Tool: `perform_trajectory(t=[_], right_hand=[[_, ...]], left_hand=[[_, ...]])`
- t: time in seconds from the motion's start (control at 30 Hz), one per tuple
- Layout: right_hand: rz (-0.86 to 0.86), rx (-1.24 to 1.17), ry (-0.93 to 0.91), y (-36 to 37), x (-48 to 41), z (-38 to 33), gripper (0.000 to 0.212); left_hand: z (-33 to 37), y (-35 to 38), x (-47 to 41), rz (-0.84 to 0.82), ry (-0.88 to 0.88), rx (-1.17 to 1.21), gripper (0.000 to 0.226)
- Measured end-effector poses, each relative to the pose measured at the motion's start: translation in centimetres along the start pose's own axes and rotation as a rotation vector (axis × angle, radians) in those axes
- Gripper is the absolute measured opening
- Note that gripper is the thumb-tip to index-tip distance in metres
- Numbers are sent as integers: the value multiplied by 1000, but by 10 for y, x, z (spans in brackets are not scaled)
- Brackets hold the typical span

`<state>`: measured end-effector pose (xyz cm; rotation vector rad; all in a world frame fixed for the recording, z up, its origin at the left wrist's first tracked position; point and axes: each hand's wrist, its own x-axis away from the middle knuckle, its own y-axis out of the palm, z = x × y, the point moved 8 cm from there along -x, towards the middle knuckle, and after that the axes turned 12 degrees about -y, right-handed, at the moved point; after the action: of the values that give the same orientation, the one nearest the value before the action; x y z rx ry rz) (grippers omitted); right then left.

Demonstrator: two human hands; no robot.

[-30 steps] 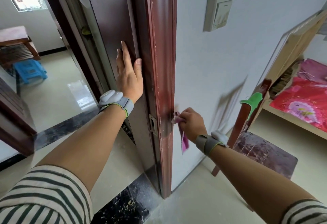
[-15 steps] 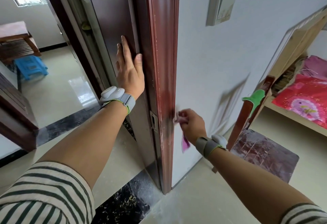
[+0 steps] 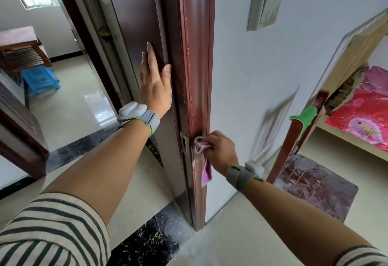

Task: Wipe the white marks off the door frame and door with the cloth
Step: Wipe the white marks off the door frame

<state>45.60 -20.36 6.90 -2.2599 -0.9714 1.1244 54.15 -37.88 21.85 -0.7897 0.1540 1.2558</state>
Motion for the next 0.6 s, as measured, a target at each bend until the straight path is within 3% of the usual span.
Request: perform_trajectory(t=[0.1, 0.27, 0.33, 0.43, 0.53, 0.6], right_hand=[[235, -65, -128, -32, -21, -26, 20], [236, 2, -267, -13, -28, -49, 24], [88, 35, -192, 11, -14, -30, 23], [-273, 108, -18, 46, 13, 7, 27], [-231, 67, 176, 34, 33, 35, 37], [-165, 53, 311, 18, 38, 51, 30]], left_hand=[[0, -1, -1, 11, -8, -5, 60], [1, -1, 2, 1, -8, 2, 60], [2, -2, 2, 8, -25, 8, 60], [3, -1, 3, 0, -54, 28, 59], [2, -1, 4, 6, -68, 38, 59], [1, -1, 4, 14, -82, 47, 59]])
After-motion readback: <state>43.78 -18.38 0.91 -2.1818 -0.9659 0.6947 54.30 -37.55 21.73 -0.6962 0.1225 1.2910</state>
